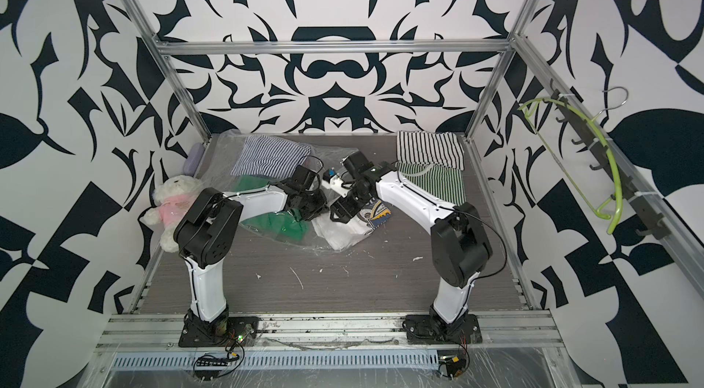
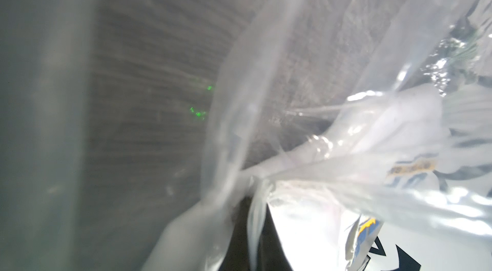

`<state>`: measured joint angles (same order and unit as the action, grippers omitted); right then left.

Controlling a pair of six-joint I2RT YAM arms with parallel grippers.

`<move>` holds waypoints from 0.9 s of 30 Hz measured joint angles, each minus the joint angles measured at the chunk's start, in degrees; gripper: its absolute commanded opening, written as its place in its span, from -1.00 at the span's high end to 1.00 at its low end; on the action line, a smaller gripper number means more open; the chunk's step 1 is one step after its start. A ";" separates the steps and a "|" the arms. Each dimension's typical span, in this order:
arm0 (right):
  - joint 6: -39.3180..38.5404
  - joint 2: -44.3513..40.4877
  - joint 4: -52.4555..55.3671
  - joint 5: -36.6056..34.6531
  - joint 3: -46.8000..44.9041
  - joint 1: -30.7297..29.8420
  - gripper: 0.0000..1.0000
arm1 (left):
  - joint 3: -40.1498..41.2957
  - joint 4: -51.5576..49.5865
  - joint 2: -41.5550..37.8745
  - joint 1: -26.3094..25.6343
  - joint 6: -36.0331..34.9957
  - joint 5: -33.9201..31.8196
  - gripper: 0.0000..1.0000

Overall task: Take the tank top out of the vacuum bag
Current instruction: Take out the tank top from the vacuum bag.

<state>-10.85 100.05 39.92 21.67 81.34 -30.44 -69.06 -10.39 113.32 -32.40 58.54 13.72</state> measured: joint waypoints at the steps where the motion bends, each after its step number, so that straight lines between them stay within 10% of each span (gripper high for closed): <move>1: 1.03 0.00 -1.38 -0.83 -0.04 2.10 -0.52 | 0.02 0.02 0.00 0.04 0.00 0.07 1.00; 9: 6.29 10.95 -2.86 -5.14 3.32 14.64 -0.38 | 0.07 0.13 0.00 0.24 0.00 0.31 1.00; 21: 6.19 17.49 2.82 0.59 3.63 14.05 -0.24 | 0.07 0.13 0.00 0.42 -0.02 0.35 1.00; 27: 5.11 15.91 3.13 4.57 1.44 13.81 0.81 | 0.04 0.13 0.00 0.48 -0.02 0.44 1.00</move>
<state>-5.74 115.96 43.05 26.24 82.78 -16.62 -69.01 -10.26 113.32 -31.92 58.52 14.15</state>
